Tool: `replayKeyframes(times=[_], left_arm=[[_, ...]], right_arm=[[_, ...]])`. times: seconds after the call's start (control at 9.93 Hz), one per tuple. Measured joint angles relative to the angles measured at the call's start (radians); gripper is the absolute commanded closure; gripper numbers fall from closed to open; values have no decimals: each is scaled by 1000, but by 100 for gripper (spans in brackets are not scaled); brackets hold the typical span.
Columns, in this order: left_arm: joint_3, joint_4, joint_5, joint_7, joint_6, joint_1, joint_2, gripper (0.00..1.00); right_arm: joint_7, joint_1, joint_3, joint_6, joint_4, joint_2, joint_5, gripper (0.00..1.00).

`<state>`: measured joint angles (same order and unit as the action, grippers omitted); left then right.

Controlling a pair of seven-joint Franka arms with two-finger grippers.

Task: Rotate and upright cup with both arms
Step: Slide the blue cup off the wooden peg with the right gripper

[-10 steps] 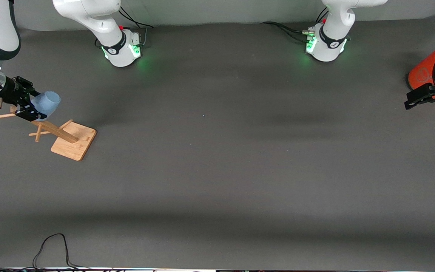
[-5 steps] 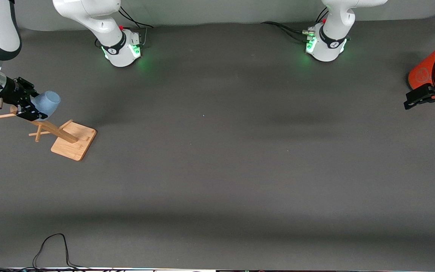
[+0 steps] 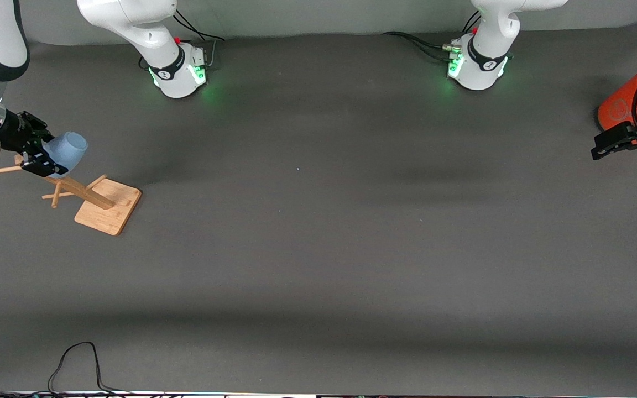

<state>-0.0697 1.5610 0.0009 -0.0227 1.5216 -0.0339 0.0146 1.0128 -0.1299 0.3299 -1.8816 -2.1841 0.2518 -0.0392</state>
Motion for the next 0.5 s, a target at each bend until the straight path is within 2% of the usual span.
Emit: replayKeyframes(times=[0.3, 0.5], left_arm=[[1, 1, 0, 0, 0, 0, 1, 0], [1, 1, 0, 0, 0, 0, 1, 0]], right_arm=[[78, -55, -12, 59, 16, 42, 1, 28], [202, -148, -14, 93, 17, 88, 2, 28]])
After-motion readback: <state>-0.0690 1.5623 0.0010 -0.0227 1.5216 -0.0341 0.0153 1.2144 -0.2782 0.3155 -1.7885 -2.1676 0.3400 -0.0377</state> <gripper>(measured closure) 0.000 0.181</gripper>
